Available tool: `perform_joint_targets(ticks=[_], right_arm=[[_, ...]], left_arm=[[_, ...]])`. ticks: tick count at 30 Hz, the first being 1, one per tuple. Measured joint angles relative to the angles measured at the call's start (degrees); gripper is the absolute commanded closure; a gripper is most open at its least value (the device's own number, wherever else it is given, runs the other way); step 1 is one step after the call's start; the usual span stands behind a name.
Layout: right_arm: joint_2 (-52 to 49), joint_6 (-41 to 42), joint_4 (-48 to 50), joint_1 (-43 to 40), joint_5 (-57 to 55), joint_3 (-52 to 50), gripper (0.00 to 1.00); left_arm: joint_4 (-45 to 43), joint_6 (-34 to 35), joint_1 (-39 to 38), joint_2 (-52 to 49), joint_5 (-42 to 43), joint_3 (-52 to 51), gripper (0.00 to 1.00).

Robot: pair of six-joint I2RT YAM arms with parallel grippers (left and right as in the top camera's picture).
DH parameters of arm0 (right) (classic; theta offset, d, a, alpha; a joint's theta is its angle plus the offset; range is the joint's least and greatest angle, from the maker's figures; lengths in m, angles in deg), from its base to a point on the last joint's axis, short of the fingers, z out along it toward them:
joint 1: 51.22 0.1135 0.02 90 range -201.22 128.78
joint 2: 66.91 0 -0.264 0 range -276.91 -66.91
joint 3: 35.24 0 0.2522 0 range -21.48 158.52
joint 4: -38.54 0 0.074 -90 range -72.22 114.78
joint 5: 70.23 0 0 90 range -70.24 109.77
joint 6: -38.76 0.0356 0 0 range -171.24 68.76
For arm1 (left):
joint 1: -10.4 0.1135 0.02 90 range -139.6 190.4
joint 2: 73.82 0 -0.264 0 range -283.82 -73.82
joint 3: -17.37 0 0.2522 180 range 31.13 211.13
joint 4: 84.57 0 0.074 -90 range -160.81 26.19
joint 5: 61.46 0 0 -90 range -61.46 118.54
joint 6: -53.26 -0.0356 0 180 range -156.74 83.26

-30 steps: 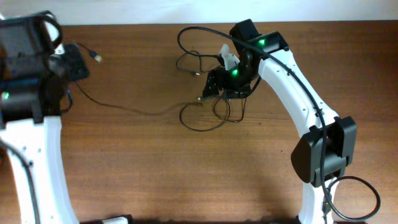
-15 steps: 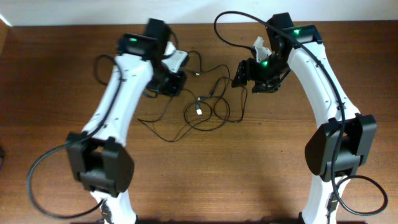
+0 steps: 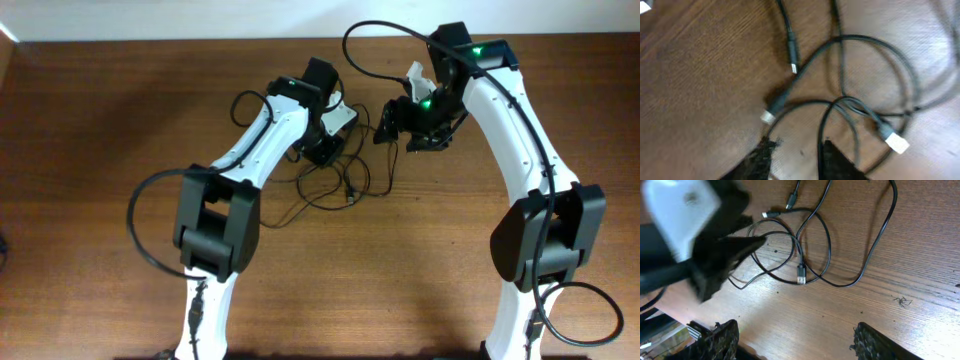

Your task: Untangle cables

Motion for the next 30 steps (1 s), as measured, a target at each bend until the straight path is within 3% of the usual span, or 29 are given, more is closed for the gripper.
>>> perform_joint_targets(ticks=[7, 13, 17, 19, 22, 30], right_arm=[[0.00, -1.20, -0.13, 0.00, -0.02, 0.00, 0.25], [0.00, -1.25, -0.13, 0.00, -0.87, 0.00, 0.25], [0.00, -1.25, -0.13, 0.00, -0.90, 0.00, 0.25], [0.00, -1.27, -0.13, 0.00, -0.90, 0.00, 0.25], [0.00, -1.27, -0.13, 0.00, -0.92, 0.00, 0.25], [0.00, -1.22, -0.15, 0.00, -1.07, 0.00, 0.24]], left_arm=[[-5.25, -3.39, 0.04, -4.37, -4.42, 0.07, 0.43], [-6.95, -5.92, -0.13, -4.39, -4.59, 0.07, 0.42], [-7.74, -8.17, -0.28, -4.72, -4.33, 0.09, 0.53], [-6.86, -8.76, -0.50, -5.18, -3.96, 0.79, 0.76], [-4.74, -9.16, -0.70, -5.38, -3.72, 1.01, 1.00], [2.62, -9.73, -1.07, -6.08, -10.34, 3.10, 1.00]])
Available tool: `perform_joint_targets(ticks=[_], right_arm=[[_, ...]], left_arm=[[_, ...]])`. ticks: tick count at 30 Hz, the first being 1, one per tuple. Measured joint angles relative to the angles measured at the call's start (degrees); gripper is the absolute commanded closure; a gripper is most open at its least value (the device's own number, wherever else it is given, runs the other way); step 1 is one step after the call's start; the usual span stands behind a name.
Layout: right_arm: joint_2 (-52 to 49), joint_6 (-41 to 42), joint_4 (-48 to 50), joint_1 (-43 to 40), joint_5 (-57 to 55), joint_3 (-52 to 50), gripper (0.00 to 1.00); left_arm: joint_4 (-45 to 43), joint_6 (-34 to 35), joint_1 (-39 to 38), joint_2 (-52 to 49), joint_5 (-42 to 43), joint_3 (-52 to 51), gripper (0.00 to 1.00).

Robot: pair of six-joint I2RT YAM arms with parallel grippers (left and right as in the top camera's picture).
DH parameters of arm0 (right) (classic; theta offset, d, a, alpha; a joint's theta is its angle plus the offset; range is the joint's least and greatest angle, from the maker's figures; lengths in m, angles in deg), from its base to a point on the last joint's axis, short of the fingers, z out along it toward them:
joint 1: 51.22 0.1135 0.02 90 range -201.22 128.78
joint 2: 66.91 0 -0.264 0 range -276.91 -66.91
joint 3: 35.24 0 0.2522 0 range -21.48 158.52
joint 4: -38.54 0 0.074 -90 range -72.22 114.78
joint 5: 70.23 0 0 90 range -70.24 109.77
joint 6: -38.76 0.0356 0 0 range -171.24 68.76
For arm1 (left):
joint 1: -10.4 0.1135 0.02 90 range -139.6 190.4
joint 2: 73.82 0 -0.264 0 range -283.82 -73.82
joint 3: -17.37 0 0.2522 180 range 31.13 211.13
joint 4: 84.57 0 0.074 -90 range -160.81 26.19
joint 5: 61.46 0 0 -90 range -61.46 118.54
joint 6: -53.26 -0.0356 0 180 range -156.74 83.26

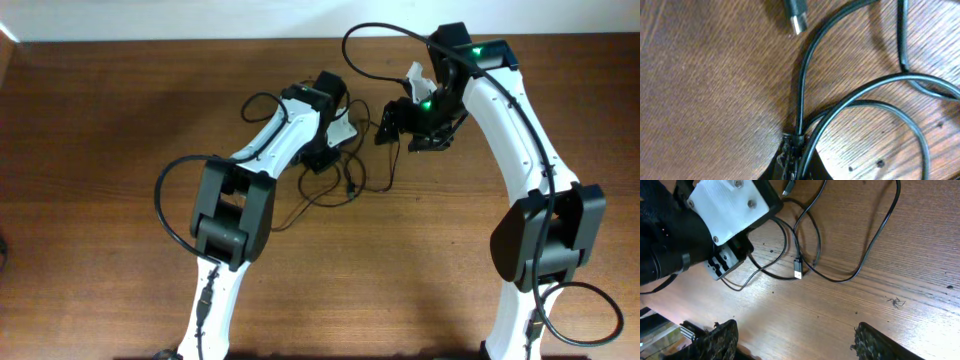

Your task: Untangle cables

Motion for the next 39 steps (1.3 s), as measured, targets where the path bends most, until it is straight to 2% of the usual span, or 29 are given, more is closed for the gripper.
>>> perform_joint_targets(ticks=[4, 8, 13, 16, 21, 25, 28, 32, 34, 39], right_arm=[[0.00, -0.02, 0.00, 0.02, 0.00, 0.00, 0.24], [0.00, 0.00, 0.00, 0.00, 0.00, 0.00, 0.25], [0.00, -0.02, 0.00, 0.00, 0.00, 0.00, 0.24], [0.00, -0.07, 0.04, 0.00, 0.00, 0.00, 0.24], [0.00, -0.13, 0.22, 0.00, 0.00, 0.00, 0.24], [0.00, -0.20, 0.20, 0.00, 0.00, 0.00, 0.24], [0.00, -0.24, 0.20, 0.00, 0.00, 0.00, 0.24], [0.00, -0.26, 0.22, 0.00, 0.00, 0.00, 0.24], [0.00, -0.22, 0.20, 0.00, 0.00, 0.00, 0.24], [0.00, -0.24, -0.96, 0.00, 0.00, 0.00, 0.24]], left_arm=[[11.21, 0.20, 0.33, -2.71, -2.80, 10.99, 1.00], [19.93, 4.44, 3.41, -2.84, -5.73, 29.18, 1.00], [31.98, 11.32, 14.12, -2.99, -6.93, 55.19, 1.00], [33.31, 15.45, 18.84, -2.03, -7.02, 66.23, 1.00], [33.05, 20.85, 24.90, 8.66, -6.45, 66.99, 1.00], [31.02, 25.53, 34.75, 18.32, -6.25, 67.56, 1.00], [29.73, 29.29, 43.30, 19.80, -6.25, 67.63, 1.00], [27.26, 35.17, 54.88, 18.82, -6.25, 61.57, 1.00], [23.02, 36.30, 58.80, 18.49, -6.23, 55.87, 1.00], [9.20, 37.11, 60.87, 15.15, -6.73, 39.95, 1.00]])
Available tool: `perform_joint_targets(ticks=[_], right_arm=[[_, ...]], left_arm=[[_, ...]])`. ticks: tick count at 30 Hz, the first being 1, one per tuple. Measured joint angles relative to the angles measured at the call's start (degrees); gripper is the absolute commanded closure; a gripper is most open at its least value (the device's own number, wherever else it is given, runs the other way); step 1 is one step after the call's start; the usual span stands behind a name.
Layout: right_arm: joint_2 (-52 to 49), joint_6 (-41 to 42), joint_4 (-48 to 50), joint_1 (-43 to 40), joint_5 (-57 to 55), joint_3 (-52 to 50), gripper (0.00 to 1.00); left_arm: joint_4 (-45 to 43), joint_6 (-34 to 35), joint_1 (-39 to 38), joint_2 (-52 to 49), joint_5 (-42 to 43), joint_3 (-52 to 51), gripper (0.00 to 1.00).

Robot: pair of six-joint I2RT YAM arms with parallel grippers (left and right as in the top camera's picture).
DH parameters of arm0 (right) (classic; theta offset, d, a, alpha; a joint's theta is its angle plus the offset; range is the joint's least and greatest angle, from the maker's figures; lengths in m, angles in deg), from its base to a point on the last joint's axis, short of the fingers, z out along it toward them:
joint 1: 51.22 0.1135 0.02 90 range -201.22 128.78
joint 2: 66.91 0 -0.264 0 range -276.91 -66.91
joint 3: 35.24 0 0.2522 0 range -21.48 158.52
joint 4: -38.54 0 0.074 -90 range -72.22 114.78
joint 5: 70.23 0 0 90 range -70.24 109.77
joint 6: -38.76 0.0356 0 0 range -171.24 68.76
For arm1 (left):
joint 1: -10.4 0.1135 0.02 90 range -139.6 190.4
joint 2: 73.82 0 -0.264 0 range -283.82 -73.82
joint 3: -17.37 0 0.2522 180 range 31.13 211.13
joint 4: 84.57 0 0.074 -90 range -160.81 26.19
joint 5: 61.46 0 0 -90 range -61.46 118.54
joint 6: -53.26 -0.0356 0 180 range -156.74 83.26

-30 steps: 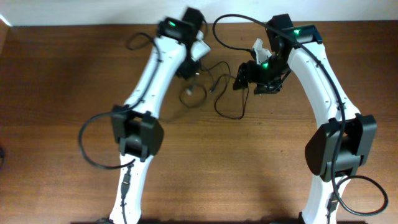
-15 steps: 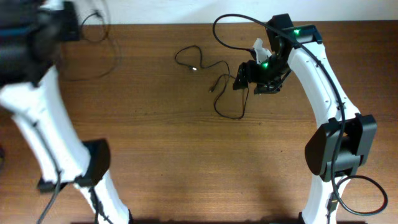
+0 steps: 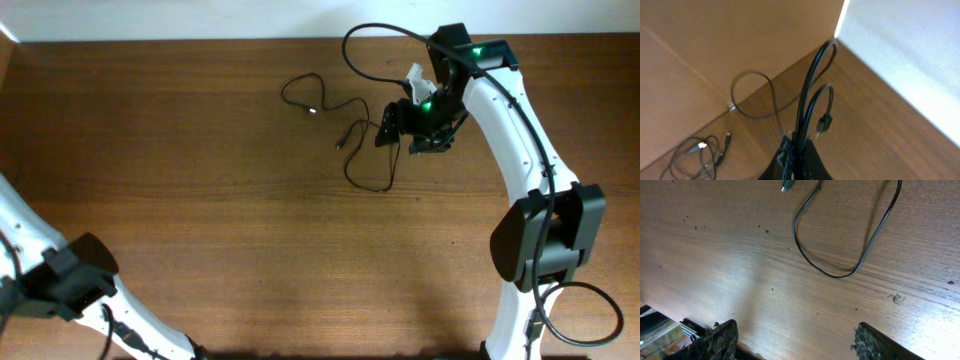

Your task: Untangle cables

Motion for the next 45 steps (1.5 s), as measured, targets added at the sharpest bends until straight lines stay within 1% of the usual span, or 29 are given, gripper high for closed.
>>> perform_joint_targets(ticks=[2, 5, 6, 8, 9, 10, 12, 15, 17, 21, 23, 25, 26, 27, 28, 29, 32, 34, 37, 39, 40, 42, 45], right_arm=[[0.00, 0.00, -0.11, 0.02, 0.00, 0.00, 0.24], [0.00, 0.00, -0.13, 0.00, 0.00, 0.00, 0.24], [0.00, -0.02, -0.13, 0.00, 0.00, 0.00, 0.24], [0.00, 0.00, -0.13, 0.02, 0.00, 0.00, 0.24], [0.00, 0.00, -0.13, 0.00, 0.00, 0.00, 0.24], [0.00, 0.00, -0.13, 0.00, 0.00, 0.00, 0.24], [0.00, -0.02, -0.11, 0.02, 0.00, 0.00, 0.24], [0.00, 0.00, -0.13, 0.00, 0.00, 0.00, 0.24], [0.00, 0.00, -0.13, 0.00, 0.00, 0.00, 0.24], [0.00, -0.04, -0.11, 0.00, 0.00, 0.00, 0.24], [0.00, -0.02, -0.13, 0.00, 0.00, 0.00, 0.24], [0.00, 0.00, -0.13, 0.00, 0.00, 0.00, 0.24], [0.00, -0.02, -0.13, 0.00, 0.00, 0.00, 0.24], [0.00, 0.02, -0.15, 0.00, 0.00, 0.00, 0.24], [0.00, 0.00, -0.17, 0.00, 0.00, 0.00, 0.24], [0.00, -0.02, -0.33, 0.00, 0.00, 0.00, 0.17], [0.00, -0.15, -0.37, 0.00, 0.00, 0.00, 0.17], [0.00, -0.20, -0.33, 0.00, -0.02, 0.00, 0.18], [0.00, -0.68, -1.09, 0.00, 0.02, 0.00, 0.16], [0.26, -1.77, -2.75, -0.07, 0.00, 0.00, 0.16], [0.94, -2.32, -3.04, -0.15, 0.00, 0.00, 0.16], [2.97, -2.67, -3.10, -0.46, 0.00, -0.02, 0.16], [9.70, -2.86, -3.63, -3.08, 0.00, -0.02, 0.16]], left_arm=[[-4.09, 0.00, 0.00, -1.81, 0.02, -6.36, 1.00], [-6.88, 0.00, 0.04, -4.44, -1.07, -14.67, 1.00], [-7.39, 0.00, 0.52, -5.68, -2.99, -20.55, 0.80], [-10.38, 0.28, 1.01, -5.49, -3.58, -23.37, 0.37], [-11.06, 0.28, 1.36, -5.35, -3.63, -24.85, 0.23], [-11.56, 0.22, 2.14, -5.40, -3.78, -27.17, 0.02], [-11.54, 0.11, 3.72, -5.86, -3.85, -29.64, 0.01], [-11.61, 0.37, 4.76, -5.86, -4.00, -29.83, 0.01], [-9.79, 0.37, 4.63, -5.86, -3.32, -29.83, 0.00], [-3.45, 0.37, 4.59, -5.88, 2.01, -29.79, 0.00], [-3.30, 0.37, 4.59, -5.86, 4.31, -29.79, 0.02], [-3.30, 0.35, 4.59, -5.84, 6.71, -29.75, 0.08], [-3.32, 0.00, 4.59, -5.79, 8.63, -29.44, 0.08], [-3.39, -0.39, 4.52, -5.46, 10.12, -29.20, 0.01], [-3.43, -0.94, 4.42, -4.70, 11.37, -29.18, 0.00], [-3.39, -1.51, 4.31, -3.69, 12.11, -29.18, 0.01], [-2.29, -2.19, 2.62, 5.57, 14.36, -28.92, 0.01], [-1.16, -2.23, 0.07, 13.40, 14.80, -28.39, 0.01], [0.20, -2.43, -6.21, 22.69, 15.50, -27.10, 0.00], [1.40, -2.43, -9.66, 24.96, 15.58, -26.86, 0.00], [1.97, -2.45, -12.61, 25.62, 15.63, -26.86, 0.00], [2.34, -2.45, -16.76, 25.40, 15.50, -26.93, 0.00], [0.76, -3.50, -24.92, 25.05, 15.65, -28.61, 0.00]])
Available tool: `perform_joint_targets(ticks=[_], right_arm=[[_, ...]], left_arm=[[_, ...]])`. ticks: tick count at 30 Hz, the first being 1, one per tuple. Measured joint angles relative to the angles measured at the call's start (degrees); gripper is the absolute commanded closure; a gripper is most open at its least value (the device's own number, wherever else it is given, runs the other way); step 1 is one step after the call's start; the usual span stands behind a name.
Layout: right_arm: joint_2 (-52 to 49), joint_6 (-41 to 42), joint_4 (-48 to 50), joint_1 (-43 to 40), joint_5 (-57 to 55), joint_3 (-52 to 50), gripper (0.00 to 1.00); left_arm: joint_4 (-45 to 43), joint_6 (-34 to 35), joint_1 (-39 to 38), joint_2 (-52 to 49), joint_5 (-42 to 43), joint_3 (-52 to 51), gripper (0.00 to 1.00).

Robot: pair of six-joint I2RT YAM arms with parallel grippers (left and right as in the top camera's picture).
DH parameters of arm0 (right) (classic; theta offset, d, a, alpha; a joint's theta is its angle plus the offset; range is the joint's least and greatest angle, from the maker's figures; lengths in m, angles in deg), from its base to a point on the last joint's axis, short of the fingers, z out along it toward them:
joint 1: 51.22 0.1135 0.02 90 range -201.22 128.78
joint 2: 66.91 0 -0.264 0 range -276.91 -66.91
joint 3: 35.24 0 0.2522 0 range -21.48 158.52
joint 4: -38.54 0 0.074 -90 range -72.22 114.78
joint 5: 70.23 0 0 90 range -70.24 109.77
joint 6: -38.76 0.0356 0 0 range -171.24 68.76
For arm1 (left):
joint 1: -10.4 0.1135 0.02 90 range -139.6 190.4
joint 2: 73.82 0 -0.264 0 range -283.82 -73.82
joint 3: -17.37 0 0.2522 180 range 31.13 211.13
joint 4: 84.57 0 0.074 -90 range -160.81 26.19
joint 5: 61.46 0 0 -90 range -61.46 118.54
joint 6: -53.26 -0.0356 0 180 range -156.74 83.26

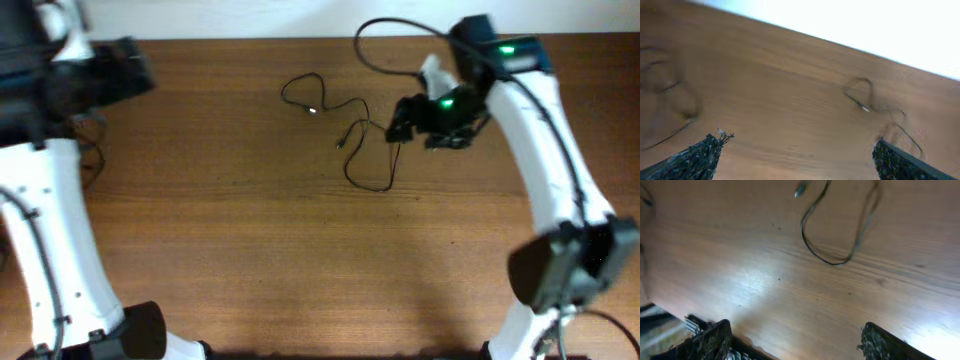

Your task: Untangle cables

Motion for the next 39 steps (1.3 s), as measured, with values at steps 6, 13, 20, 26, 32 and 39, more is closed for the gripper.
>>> perform_joint_targets(ticks=[6, 13, 20, 26, 32, 39], right_arm=[[9.03, -0.26, -3.30, -9.42, -1.42, 0.04, 0.16], [8.74, -1.79, -4.28, -13.25, -2.86, 0.04, 0.14], [8.74, -1.92, -4.26, -13.25, -3.02, 0.04, 0.13], [8.74, -2.10, -4.42, -13.25, -3.02, 0.04, 0.13], [8.74, -2.25, -4.33, -13.25, -3.02, -0.79, 0.13], [8.63, -3.17, -1.97, -13.25, -3.02, -7.50, 0.14]], left_arm=[[-8.94, -3.32, -14.36, -0.33, 0.13, -8.09, 0.00], [-24.92, -10.25, -26.64, -10.60, 0.35, -14.40, 0.01], [-30.38, -12.09, -29.22, -24.50, 1.25, -8.13, 0.16], [-34.29, -2.23, -29.59, -31.10, -9.05, -7.67, 0.40], [-33.68, 10.82, -29.59, -35.71, -13.55, -7.67, 0.44], [-34.47, 23.21, -29.66, -40.59, -14.10, -7.61, 0.46]])
